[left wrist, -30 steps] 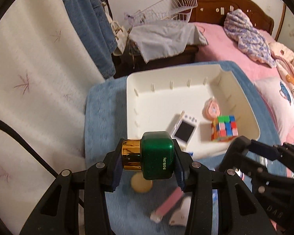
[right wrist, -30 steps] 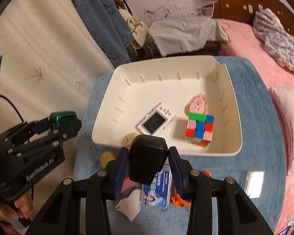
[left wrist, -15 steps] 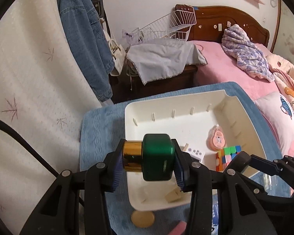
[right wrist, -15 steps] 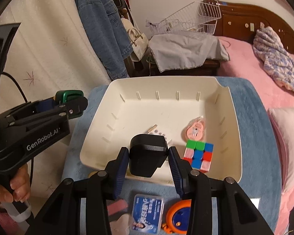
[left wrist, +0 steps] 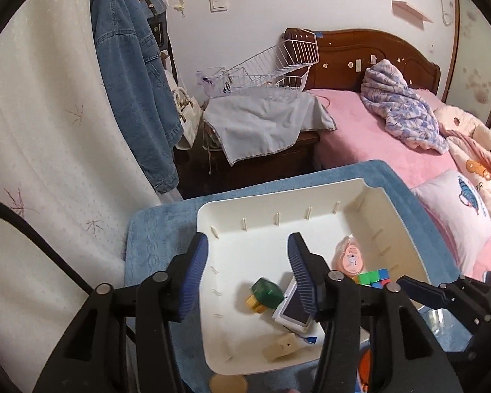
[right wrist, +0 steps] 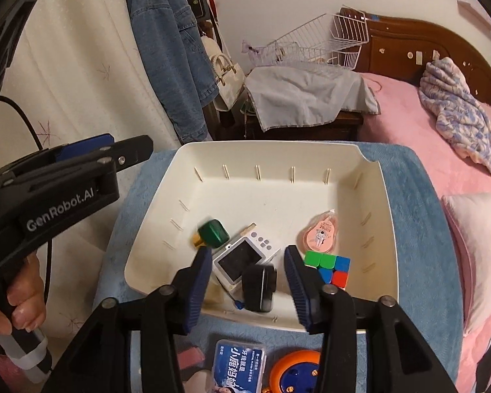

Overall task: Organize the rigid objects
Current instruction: 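Open both tools to drop the cylinder and plug into the tray, then move the left tool to the orange cord reel while the right tool approaches the clear plastic box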

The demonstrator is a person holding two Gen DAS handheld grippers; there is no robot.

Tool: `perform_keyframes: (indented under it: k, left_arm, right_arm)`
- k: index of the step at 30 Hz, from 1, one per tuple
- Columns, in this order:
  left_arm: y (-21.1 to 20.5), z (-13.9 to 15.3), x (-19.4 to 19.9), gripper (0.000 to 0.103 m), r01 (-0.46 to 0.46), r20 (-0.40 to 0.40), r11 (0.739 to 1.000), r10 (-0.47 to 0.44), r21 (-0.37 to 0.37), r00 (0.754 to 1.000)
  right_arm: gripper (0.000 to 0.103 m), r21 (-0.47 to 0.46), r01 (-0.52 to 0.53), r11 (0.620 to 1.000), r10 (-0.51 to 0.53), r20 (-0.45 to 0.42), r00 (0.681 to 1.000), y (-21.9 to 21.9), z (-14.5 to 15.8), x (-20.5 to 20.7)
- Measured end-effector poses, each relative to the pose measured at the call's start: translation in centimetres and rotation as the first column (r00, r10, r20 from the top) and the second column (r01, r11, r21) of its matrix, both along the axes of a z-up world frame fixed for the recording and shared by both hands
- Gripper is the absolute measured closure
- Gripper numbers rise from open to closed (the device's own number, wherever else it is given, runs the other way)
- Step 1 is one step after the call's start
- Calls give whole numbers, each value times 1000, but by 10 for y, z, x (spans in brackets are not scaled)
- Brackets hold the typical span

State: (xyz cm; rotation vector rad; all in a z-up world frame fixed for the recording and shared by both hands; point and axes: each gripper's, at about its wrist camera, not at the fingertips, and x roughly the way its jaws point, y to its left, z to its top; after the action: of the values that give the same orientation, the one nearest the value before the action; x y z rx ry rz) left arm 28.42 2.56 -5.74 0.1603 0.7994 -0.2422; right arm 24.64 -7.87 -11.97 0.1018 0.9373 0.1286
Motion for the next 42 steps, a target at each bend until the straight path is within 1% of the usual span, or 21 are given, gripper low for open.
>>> perform_keyframes:
  k: [2, 5, 7, 13, 17, 21, 22, 24, 31, 33, 37, 39, 41, 42]
  left_arm:
    - [-1, 1, -1, 36, 0, -1, 1000, 0, -1, 1000]
    - [-3, 1, -4, 33, 2, 8, 1000, -2, 8, 1000]
    - [-3, 1, -8, 29, 5, 8, 1000, -5, 13, 1000]
    - [-1, 5, -16, 24, -6, 18, 1000, 6, 10, 1000]
    - [3, 8, -26, 23, -25, 33, 1000, 25, 5, 999]
    - [10, 8, -36, 22, -46, 36, 999, 47, -9, 998]
    - [12, 8, -39, 22, -50, 35, 999, 50, -13, 998]
    - [14, 6, -48, 22, -38, 37, 999, 39, -14, 999]
    - [16, -4, -80, 21, 1, -6, 998, -1, 56, 1000]
    - [14, -8, -87, 21, 8, -22, 998, -7, 66, 1000]
    - [6, -18, -104, 21, 19, -73, 996, -12, 93, 997]
    - [1, -22, -110, 21, 19, -95, 995, -9, 101, 995]
    - [-7, -26, -119, 21, 16, -120, 994, -3, 106, 993]
    - [-11, -27, -124, 21, 13, -131, 994, 1, 111, 991]
  right_arm:
    - [47, 4, 4, 1000, -4, 4, 1000, 0, 1, -1]
    - [41, 14, 7, 1000, -7, 12, 1000, -1, 3, -4]
    - [37, 17, 11, 1000, -12, 18, 1000, -2, 5, -6]
    - [32, 26, 28, 999, -29, 40, 999, -8, 12, -15]
    - [29, 25, 39, 999, -41, 61, 997, -11, 20, -23]
    - [25, 17, 44, 999, -46, 96, 994, -15, 31, -36]
    - [22, 14, 48, 999, -50, 110, 993, -17, 34, -41]
    - [22, 6, 58, 998, -58, 131, 990, -22, 39, -49]
    - [22, -26, 93, 995, -87, 169, 982, -39, 45, -83]
    - [22, -29, 102, 994, -96, 173, 980, -44, 45, -91]
    - [22, -30, 114, 993, -107, 184, 977, -56, 42, -113]
    - [22, -47, 111, 993, -100, 195, 976, -61, 40, -123]
    - [22, -86, 98, 991, -78, 204, 976, -66, 36, -131]
    - [22, -124, 80, 989, -53, 209, 977, -67, 32, -136]
